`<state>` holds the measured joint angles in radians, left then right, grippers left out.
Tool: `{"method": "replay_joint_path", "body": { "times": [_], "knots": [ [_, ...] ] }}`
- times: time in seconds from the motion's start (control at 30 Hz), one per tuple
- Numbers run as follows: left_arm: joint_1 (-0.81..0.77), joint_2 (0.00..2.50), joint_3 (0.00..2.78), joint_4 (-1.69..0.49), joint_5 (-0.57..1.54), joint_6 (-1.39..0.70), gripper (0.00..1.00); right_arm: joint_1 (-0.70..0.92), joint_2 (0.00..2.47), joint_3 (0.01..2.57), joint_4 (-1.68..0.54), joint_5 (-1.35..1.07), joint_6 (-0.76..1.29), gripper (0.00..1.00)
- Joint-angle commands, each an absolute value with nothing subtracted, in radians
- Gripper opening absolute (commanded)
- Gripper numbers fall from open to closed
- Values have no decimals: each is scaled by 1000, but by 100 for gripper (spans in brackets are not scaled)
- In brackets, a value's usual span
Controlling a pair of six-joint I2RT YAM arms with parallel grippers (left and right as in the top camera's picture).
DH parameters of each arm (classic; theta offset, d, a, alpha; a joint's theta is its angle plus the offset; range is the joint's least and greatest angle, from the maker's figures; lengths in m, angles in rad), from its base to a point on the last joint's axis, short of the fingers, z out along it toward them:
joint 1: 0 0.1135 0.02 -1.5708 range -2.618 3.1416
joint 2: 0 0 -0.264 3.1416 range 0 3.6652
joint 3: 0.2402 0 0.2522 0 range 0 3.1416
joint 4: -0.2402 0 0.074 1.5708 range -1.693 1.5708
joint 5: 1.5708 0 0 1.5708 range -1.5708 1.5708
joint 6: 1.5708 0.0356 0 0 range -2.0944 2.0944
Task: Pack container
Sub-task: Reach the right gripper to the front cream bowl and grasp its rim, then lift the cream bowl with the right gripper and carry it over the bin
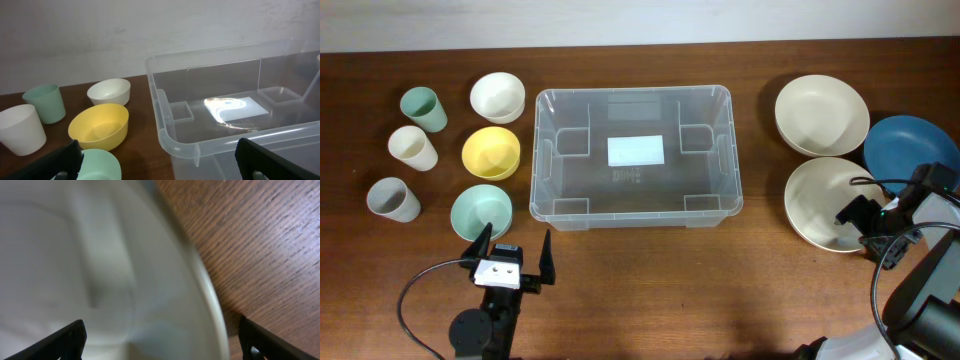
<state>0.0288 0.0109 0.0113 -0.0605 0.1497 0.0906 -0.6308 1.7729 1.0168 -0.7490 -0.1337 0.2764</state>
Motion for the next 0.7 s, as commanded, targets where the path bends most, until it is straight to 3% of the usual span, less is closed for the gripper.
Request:
{"method": "replay_joint_path", "body": {
  "times": [0.0, 0.13, 0.4, 0.67],
  "knots": [
    [34, 6, 9, -65, 150, 107, 99, -635, 1781, 1009, -732, -144, 266, 92],
    [34, 6, 9, -65, 150, 107, 99, -635, 1781, 1009, -721, -142, 266, 85],
    [34, 6, 9, -65, 150, 107, 99, -635, 1781, 1009, -718, -138, 266, 34],
    [34, 6, 9, -65, 150, 107, 99, -635, 1780, 1009, -794, -124, 266, 14]
  ]
}}
